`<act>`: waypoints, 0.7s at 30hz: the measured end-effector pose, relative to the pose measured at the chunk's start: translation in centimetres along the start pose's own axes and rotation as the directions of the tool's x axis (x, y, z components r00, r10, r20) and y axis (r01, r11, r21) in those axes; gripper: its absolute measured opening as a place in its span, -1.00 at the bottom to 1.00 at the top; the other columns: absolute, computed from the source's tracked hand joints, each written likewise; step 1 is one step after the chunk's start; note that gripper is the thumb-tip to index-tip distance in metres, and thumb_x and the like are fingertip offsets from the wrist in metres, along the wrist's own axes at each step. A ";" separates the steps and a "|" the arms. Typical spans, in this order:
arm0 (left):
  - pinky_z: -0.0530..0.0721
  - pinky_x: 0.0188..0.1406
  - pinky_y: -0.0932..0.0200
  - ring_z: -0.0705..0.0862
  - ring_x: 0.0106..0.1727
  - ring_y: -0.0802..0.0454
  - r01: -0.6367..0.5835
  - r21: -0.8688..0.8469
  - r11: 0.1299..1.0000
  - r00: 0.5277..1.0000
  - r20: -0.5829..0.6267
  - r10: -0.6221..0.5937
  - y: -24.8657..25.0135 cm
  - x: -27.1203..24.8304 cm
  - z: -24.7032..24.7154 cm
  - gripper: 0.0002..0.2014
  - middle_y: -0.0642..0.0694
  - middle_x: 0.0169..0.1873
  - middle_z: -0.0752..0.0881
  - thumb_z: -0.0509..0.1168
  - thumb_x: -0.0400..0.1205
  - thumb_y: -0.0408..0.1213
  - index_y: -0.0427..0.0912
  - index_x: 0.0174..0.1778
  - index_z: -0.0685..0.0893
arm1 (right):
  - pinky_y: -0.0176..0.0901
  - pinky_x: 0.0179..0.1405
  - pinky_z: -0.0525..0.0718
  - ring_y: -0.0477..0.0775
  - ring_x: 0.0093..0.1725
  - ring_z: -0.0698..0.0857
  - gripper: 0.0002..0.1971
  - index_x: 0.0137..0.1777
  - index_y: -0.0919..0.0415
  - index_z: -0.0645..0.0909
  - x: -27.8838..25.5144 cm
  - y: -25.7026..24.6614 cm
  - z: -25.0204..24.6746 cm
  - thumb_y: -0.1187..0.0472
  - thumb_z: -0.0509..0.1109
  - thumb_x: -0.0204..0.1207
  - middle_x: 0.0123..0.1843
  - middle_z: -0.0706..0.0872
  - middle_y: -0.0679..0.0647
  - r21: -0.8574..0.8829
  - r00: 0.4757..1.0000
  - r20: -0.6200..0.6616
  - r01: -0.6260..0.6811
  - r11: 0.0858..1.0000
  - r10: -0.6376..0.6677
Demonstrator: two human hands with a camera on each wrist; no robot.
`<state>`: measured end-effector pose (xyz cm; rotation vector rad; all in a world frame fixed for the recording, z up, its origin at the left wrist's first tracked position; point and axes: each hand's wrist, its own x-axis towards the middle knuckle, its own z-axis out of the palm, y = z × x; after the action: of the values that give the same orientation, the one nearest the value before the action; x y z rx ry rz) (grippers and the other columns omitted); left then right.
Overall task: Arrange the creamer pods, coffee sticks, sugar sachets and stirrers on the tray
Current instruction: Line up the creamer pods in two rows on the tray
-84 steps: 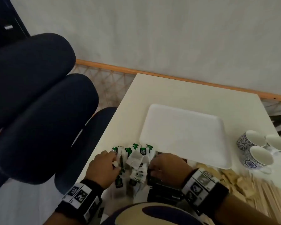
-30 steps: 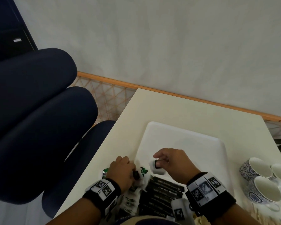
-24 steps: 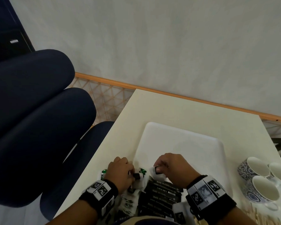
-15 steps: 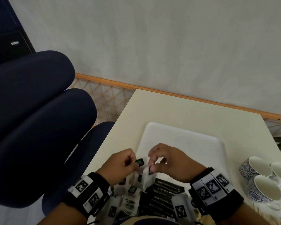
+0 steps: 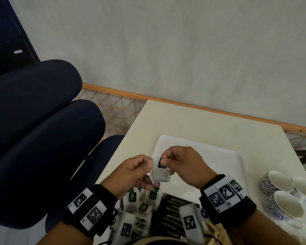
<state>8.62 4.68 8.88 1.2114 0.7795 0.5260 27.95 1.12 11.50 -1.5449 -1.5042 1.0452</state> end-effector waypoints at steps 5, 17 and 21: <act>0.75 -0.14 0.08 0.78 -0.07 -0.24 -0.017 -0.002 1.000 0.999 0.032 0.017 -0.1 0.0 -0.3 -0.60 -0.37 0.05 0.75 0.49 0.41 -0.32 -0.30 0.15 0.63 | -0.39 -0.34 0.59 -0.16 -0.41 0.67 -0.89 -0.17 0.16 0.70 -0.2 -0.3 0.1 0.33 0.41 0.56 -0.28 0.75 -0.01 -0.077 0.997 0.057 0.057 0.995 -0.052; 0.74 -0.16 0.16 0.71 -0.17 -0.04 -0.053 0.111 0.992 0.994 -0.093 0.064 0.0 -0.6 0.5 -0.83 -0.14 -0.17 0.79 0.20 0.69 -0.47 -0.29 0.03 0.71 | 0.14 -0.20 0.75 0.21 -0.24 0.73 -0.85 -0.27 0.08 0.72 -1.0 0.1 0.0 0.34 0.52 0.46 -0.26 0.78 0.10 -0.046 0.989 -0.026 0.144 0.989 -0.145; 0.76 -0.13 0.11 0.73 -0.16 -0.03 -0.059 0.137 0.989 0.988 -0.132 0.077 0.1 -0.9 1.2 -0.79 -0.12 -0.20 0.81 0.20 0.69 -0.46 -0.22 -0.03 0.76 | 0.05 -0.23 0.74 0.06 -0.32 0.69 -0.82 -0.32 0.04 0.68 -1.4 0.0 -0.1 0.30 0.59 0.39 -0.31 0.77 0.03 -0.062 0.989 -0.024 0.144 0.988 -0.146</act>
<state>8.93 3.29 9.38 1.3391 0.9033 0.6260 28.02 -0.26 11.59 -1.4603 -1.6151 0.8983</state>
